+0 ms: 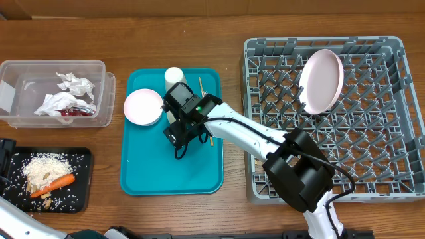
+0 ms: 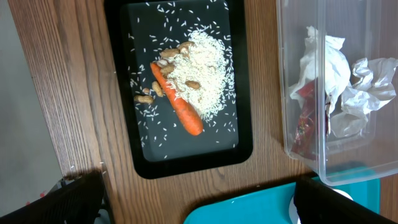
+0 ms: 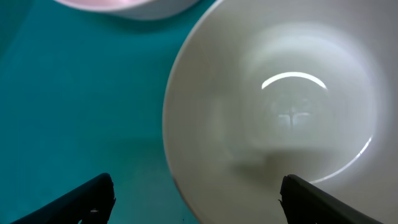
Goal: Sort waste into correct bins and load items into the dishwasher
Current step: 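Lower the right gripper further down to the white bowl edge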
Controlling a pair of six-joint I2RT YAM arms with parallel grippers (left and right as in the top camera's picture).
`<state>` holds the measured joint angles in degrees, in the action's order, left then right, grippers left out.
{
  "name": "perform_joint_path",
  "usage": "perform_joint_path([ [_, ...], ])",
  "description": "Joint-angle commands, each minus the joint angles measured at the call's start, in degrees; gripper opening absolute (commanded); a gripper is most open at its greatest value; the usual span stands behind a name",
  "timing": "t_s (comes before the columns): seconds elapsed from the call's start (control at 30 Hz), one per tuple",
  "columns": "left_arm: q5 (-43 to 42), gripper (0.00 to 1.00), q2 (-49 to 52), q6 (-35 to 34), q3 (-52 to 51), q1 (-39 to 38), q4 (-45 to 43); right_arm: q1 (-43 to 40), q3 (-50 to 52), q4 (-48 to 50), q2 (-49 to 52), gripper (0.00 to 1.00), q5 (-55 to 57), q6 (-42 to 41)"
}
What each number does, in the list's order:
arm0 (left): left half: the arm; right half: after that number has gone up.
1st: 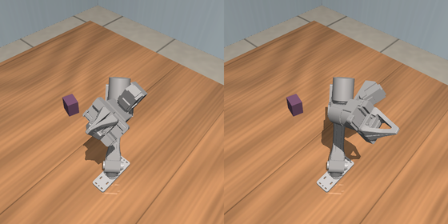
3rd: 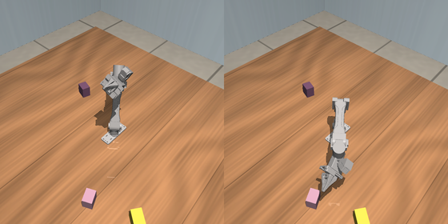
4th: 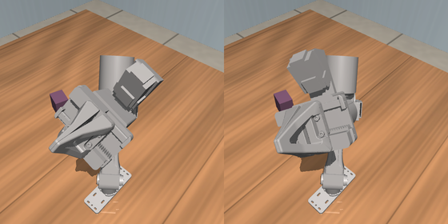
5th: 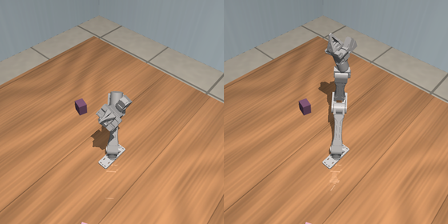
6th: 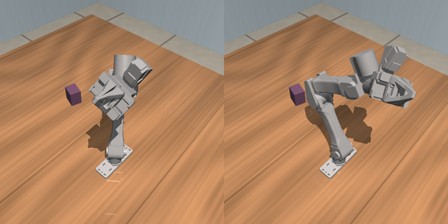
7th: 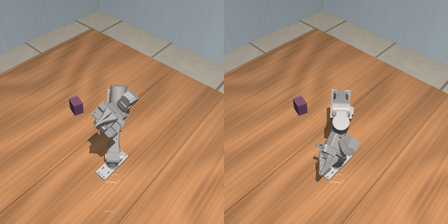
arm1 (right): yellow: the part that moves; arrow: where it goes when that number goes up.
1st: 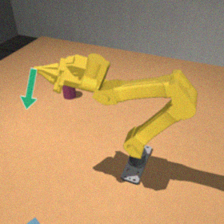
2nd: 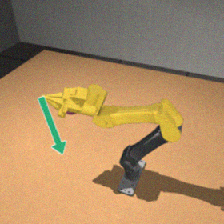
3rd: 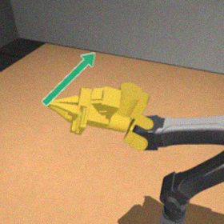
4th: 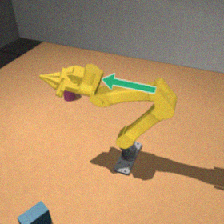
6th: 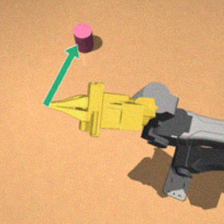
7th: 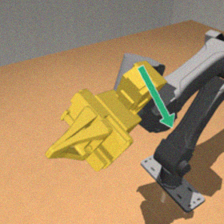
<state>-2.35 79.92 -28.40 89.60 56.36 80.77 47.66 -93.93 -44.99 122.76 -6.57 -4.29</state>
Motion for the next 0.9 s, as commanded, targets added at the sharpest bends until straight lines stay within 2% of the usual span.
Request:
perform_joint_path([
  [0.0,-0.2,1.0,-0.5,-0.3,0.1,0.2,0.0,0.0,0.3,-1.3,0.4,0.89,0.5,0.0],
  [0.37,-0.2,1.0,-0.5,-0.3,0.1,0.2,0.0,1.6,-4.8,-11.6,0.4,0.88,0.1,-1.7],
  [0.47,-0.2,1.0,-0.5,-0.3,0.1,0.2,0.0,2.6,-5.6,-12.2,0.4,0.79,0.1,-1.7],
  [0.63,-0.2,1.0,-0.5,-0.3,0.1,0.2,0.0,4.2,-5.4,-12.4,0.4,0.71,0.1,-1.7],
  [0.87,-0.2,1.0,-0.5,-0.3,0.1,0.2,0.0,5.0,-4.2,-10.2,0.9,0.66,0.2,-1.7],
])
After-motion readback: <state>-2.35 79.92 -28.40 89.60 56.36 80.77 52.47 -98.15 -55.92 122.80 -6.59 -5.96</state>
